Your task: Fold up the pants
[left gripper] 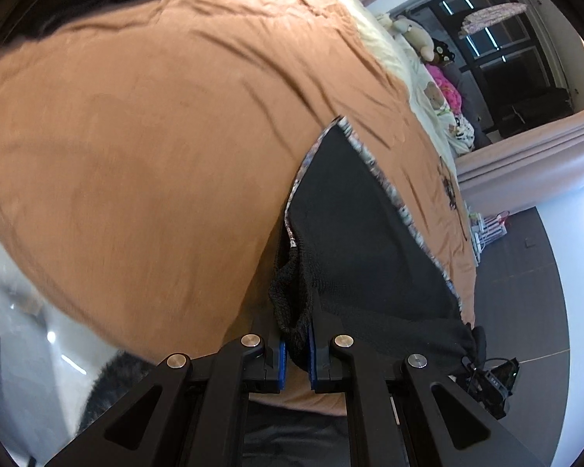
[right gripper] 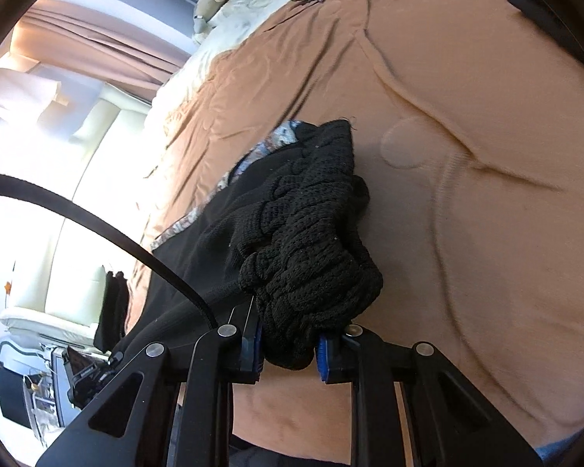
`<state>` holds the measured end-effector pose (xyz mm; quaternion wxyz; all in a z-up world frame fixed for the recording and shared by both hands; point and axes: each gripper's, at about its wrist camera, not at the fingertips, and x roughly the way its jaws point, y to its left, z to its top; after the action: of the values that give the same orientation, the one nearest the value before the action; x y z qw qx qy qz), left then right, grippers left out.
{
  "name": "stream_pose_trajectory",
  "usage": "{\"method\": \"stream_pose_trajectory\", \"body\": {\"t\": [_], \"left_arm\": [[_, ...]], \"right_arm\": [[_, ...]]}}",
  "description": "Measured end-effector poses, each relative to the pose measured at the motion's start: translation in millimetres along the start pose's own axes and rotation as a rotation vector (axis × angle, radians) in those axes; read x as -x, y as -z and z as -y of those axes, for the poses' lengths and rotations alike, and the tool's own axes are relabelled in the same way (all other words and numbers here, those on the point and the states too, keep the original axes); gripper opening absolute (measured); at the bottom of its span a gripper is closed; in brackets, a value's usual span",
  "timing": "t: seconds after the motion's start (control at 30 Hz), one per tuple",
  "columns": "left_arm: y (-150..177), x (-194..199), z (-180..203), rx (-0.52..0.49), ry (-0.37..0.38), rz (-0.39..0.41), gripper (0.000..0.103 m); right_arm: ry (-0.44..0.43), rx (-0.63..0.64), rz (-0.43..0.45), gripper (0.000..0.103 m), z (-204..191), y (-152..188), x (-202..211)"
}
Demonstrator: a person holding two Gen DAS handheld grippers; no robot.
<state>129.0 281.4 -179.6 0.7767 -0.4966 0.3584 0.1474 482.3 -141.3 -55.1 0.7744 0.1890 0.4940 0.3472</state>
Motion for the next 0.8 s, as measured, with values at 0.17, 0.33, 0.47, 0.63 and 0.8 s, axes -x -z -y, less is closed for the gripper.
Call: {"method": "stream_pose_trajectory", "body": {"t": [0.17,0.33,0.47,0.63,0.8], "left_arm": [[2,-12,-10,0.005,-0.041,-0.057,0.012],[5,4,-12,-0.022,-0.045,-0.026,0.026],[7,9,-13,-0.031,-0.002,-0.033,0.026],[14,15,-14,-0.018,0.067,-0.052,0.026],[13,22,2,-0.062,0.097,-0.053,0.020]], "right_arm": [[0.117,0.025,-0.028,0.033,-3,9,-9],[0.207,0.039,0.024,0.070,-10,22,9],[0.233,0.069,0.080,0.070,-30,34,33],[0.248,0.116,0.144,0.070,-60,56,51],[0.217,0.162,0.151,0.070,-80,73,49]]}}
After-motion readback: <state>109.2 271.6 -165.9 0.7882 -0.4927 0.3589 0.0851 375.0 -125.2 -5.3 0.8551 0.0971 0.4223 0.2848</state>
